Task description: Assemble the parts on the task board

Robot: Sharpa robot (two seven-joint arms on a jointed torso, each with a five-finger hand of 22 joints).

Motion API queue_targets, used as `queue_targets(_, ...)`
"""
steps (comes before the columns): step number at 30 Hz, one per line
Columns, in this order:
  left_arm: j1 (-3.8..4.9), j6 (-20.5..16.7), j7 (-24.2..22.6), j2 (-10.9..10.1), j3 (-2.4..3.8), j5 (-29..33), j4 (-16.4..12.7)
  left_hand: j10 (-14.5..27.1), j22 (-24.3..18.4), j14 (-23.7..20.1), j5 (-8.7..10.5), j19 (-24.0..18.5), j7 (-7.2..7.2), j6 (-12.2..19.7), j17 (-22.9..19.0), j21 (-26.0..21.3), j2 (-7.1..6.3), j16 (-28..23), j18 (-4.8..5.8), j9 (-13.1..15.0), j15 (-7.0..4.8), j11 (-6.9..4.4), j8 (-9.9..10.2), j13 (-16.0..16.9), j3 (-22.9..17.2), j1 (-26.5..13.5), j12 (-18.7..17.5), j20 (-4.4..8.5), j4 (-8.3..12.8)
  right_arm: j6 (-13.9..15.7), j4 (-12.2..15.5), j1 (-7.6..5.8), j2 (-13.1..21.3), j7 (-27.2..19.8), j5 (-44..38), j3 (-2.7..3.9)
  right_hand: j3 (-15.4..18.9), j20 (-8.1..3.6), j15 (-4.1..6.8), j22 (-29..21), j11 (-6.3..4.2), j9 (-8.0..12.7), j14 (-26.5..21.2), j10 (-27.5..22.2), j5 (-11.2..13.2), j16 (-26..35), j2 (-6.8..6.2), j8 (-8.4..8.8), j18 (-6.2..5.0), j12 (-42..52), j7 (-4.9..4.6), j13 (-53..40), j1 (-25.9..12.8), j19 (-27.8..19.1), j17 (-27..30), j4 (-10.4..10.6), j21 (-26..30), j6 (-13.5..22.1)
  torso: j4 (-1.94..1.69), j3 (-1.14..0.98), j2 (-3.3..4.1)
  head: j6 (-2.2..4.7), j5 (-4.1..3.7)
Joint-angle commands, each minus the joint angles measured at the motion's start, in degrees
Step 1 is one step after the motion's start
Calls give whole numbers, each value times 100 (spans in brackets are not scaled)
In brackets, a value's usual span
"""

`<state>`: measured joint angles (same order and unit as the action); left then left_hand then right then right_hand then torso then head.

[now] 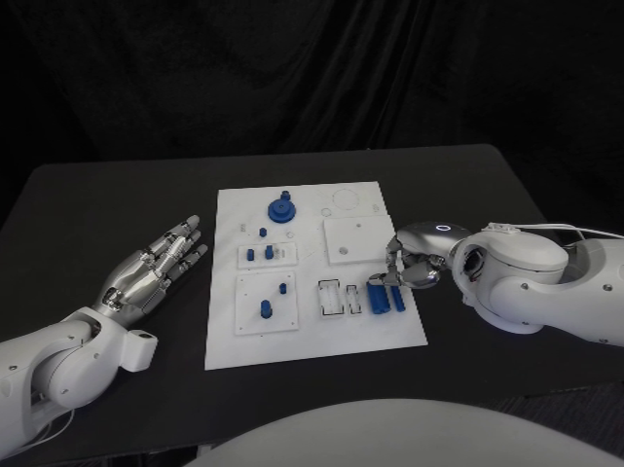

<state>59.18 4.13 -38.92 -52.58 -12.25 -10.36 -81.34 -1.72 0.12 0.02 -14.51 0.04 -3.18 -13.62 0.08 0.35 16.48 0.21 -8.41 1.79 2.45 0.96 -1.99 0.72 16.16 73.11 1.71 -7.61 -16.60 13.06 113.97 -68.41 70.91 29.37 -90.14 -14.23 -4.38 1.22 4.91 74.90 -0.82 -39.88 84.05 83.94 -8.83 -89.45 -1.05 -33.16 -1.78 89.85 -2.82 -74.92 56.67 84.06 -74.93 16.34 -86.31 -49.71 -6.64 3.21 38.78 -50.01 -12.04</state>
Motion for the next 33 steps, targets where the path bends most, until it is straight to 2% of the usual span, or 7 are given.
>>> queue_targets(1, -11, 27, -478, -6, 4, 27, -14, 7, 1, -2, -20, 2, -19, 33, -8, -28, -6, -21, -99, -5, 19, 31, 27, -4, 11, -10, 12, -36, -11, 122, -8, 128, -14, 177, -100, -5, -52, -31, 53, 1389, -12, -10, 573, 606, 9, -14, -1, 33, 85, 15, -6, -1508, 18, 455, -1395, 6, -23, -11, -4, 3, 6, 1, 7)
queue_targets(11, -18, 41, -461, -32, 4, 27, -6, 10, 1, -2, -57, 2, -5, 27, -8, -28, -8, -21, -97, -2, 27, 63, 23, -5, -7, 27, 11, -44, 0, 283, -93, 275, -119, 111, -101, -6, -83, -35, 58, 1391, -12, -19, 577, 606, 153, -22, -6, 104, 86, 15, -5, -1508, -10, 456, -1418, 29, -34, -85, -12, -4, 8, 1, 25)
queue_targets(13, -18, 41, -459, -29, 4, 27, -4, 10, 3, -2, -68, 3, 3, 23, -8, -27, -9, -21, -97, -1, 29, 68, 22, -5, -12, 38, 11, -45, 3, 269, -115, 283, -142, 107, -101, -6, -92, -39, 61, 1393, -16, -31, 579, 606, 326, -26, 6, 158, 88, 15, -2, -1508, -74, 457, -1426, 32, -44, -137, -14, -1, 5, 1, 27)
queue_targets(18, -20, 45, -451, -32, 4, 27, -6, 9, 3, -2, -74, 3, 8, 18, -8, -27, -11, -21, -97, 0, 29, 72, 21, -4, -15, 47, 12, -46, 6, 213, -152, 303, -193, 106, -101, -6, -94, -40, 64, 1392, -20, -51, 580, 606, 523, -28, 21, 225, 88, 15, 5, -1508, -176, 455, -1433, 37, -46, -202, -1, -1, 8, 1, 56)
queue_targets(22, -21, 45, -441, -36, 4, 27, -5, 8, 3, -2, -81, 3, 17, 8, -8, -27, -14, -21, -97, 1, 31, 74, 18, -4, -19, 58, 14, -48, 8, 213, -183, 336, -227, 68, -101, -6, -93, -41, 65, 1393, -23, -51, 579, 606, 555, -27, 31, 252, 89, 15, 8, -1508, -214, 456, -1429, 40, -51, -230, 1, -3, 8, 1, 68)
queue_targets(26, -22, 52, -429, -31, 4, 27, 1, 8, 4, -2, -88, 4, 48, -13, -8, -27, -15, -21, -98, 5, 34, 72, 13, -4, -27, 79, 14, -52, 8, 207, -234, 359, -286, 25, -101, -6, -88, -42, 67, 1391, -23, -45, 577, 606, 572, -23, 42, 287, 87, 15, 8, -1508, -255, 453, -1418, 42, -47, -249, -24, 5, 0, 1, 47)
queue_targets(33, -25, 66, -405, -23, 4, 27, 8, 10, 5, -2, -106, 5, 118, -50, -8, -26, -17, -21, -101, 11, 38, 58, 4, -4, -44, 119, 14, -61, 10, 147, -307, 437, -397, -22, -95, -6, -89, -43, 68, 1385, -23, -42, 573, 606, 575, -16, 48, 302, 82, 15, 7, -1508, -264, 445, -1398, 38, -29, -254, -18, 2, 7, 1, 70)
